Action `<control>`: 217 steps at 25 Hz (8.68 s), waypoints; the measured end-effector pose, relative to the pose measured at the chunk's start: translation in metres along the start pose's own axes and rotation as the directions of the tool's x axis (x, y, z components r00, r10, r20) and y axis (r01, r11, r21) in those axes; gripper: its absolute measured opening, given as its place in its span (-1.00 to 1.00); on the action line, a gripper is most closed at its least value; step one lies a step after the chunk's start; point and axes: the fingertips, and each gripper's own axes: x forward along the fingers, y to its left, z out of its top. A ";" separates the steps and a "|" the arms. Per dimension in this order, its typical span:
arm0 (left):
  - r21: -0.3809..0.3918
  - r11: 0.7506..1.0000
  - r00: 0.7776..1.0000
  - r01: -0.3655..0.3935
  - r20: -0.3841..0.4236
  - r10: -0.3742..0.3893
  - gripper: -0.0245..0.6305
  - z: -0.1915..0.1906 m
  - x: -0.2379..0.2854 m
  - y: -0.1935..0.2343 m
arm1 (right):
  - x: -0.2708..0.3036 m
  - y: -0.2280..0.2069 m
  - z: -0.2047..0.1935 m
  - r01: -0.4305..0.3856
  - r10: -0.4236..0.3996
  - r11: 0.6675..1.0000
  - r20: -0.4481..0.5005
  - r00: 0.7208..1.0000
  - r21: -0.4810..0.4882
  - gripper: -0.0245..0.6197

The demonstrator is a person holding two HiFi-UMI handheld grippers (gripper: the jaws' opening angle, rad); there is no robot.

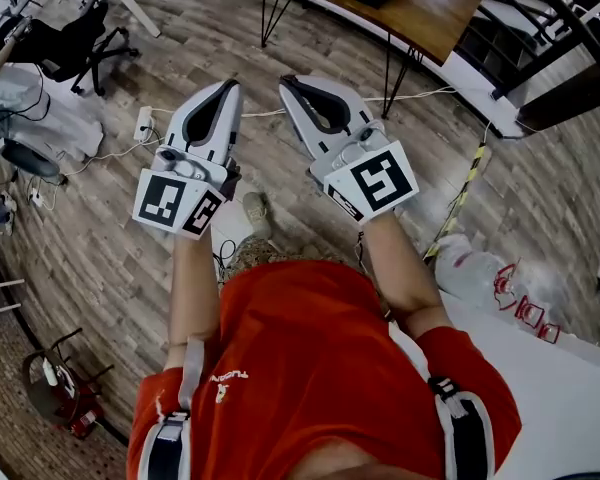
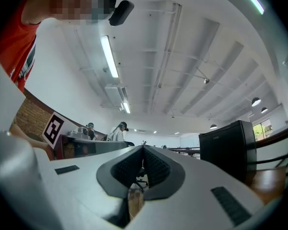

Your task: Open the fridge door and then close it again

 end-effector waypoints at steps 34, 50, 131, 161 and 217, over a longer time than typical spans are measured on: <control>-0.087 0.980 0.983 0.182 0.041 -0.179 -0.90 -0.038 0.117 0.334 | 0.311 -0.112 -0.094 0.196 -0.204 0.977 -0.098 0.974 -0.085 -0.84; -0.060 0.965 0.966 0.257 0.026 -0.256 -0.90 -0.064 0.252 0.394 | 0.369 -0.238 -0.125 0.252 -0.259 0.961 -0.049 0.965 -0.114 -0.84; -0.120 0.568 0.569 0.814 -0.030 -0.822 -0.40 -0.146 0.569 0.460 | 0.458 -0.440 -0.194 0.702 -0.744 0.666 -0.151 0.651 -0.253 -0.84; -0.133 0.626 0.634 0.768 0.017 -0.774 -0.53 -0.112 0.380 0.396 | 0.377 -0.312 -0.146 0.683 -0.712 0.697 -0.105 0.694 -0.219 -0.84; -0.157 0.542 0.554 0.826 0.041 -0.832 -0.89 -0.074 0.196 0.210 | 0.137 -0.183 -0.066 0.879 -0.897 0.441 -0.104 0.429 -0.182 -0.35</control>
